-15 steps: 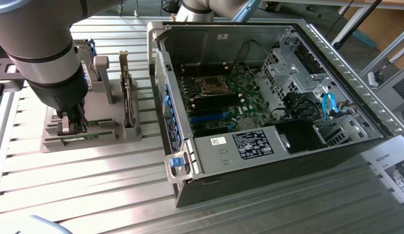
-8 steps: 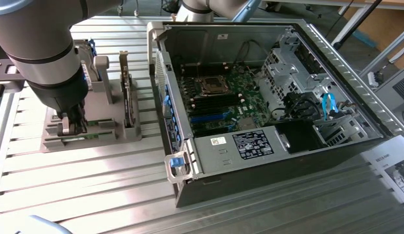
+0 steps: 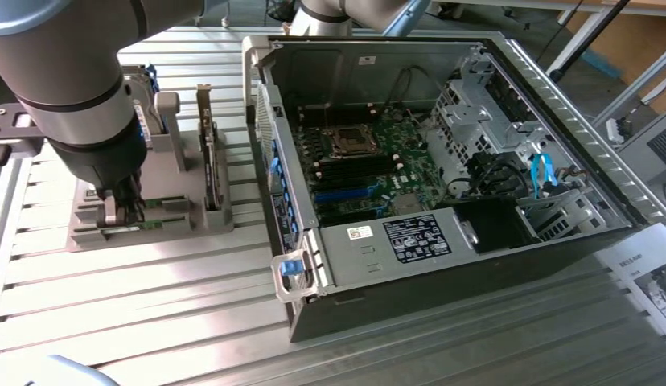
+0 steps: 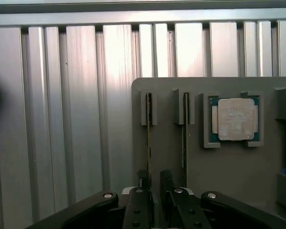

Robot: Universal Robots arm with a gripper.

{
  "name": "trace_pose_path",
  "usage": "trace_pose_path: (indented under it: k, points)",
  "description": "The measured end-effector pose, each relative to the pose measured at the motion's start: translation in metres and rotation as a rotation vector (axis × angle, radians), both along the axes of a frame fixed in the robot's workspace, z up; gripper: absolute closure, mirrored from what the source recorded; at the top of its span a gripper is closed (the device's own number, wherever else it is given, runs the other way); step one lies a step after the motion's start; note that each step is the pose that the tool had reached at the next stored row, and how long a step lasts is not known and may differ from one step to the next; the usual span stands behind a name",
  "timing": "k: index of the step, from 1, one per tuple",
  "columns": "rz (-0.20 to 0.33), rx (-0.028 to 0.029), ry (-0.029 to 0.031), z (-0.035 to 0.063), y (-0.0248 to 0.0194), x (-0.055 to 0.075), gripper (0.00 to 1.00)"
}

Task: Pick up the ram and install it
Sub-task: 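Pick up the ram and move it above insertion slot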

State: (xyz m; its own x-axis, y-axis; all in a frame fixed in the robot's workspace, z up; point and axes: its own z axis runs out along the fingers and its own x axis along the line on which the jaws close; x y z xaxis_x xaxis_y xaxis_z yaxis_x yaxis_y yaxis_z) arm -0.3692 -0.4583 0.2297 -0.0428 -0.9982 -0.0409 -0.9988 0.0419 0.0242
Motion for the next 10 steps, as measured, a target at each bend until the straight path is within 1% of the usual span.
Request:
trace_pose_path:
  k: [10]
  points:
    - [0.000,0.0000,0.0000,-0.0069,0.0000,0.0000,0.76]
